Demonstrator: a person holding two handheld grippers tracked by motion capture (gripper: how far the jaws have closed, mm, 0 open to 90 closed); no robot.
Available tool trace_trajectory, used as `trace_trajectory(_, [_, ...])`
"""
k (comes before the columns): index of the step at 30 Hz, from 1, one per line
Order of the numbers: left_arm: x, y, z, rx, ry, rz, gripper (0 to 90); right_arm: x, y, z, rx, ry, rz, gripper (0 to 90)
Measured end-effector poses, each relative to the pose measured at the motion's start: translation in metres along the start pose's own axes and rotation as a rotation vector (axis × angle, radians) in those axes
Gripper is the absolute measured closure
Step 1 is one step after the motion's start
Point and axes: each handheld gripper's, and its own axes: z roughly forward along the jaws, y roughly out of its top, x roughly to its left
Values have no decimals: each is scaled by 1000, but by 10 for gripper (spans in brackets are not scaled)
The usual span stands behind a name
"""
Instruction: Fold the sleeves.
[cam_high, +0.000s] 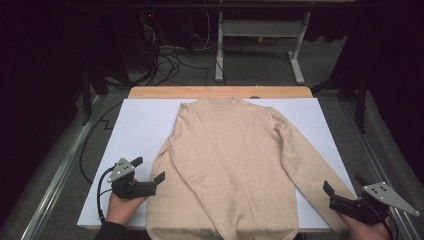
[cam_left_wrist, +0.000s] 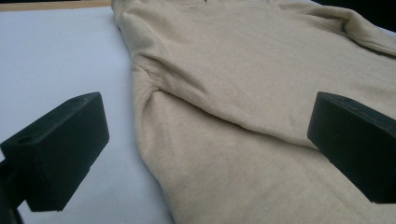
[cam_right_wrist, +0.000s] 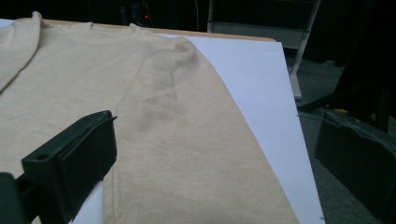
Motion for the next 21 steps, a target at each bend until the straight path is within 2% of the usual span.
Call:
trace_trajectory(6, [0, 0, 1, 1, -3, 0, 0, -6, -4, -1, 24, -9, 18, 1])
trace_trajectory(16, [0, 0, 0, -2, -4, -1, 0, -11, -10, 3, 76, -15, 13, 3])
trace_trajectory(21, [0, 0, 0, -3, -10, 0, 0, -13, -15, 6, 119, -11, 8, 23])
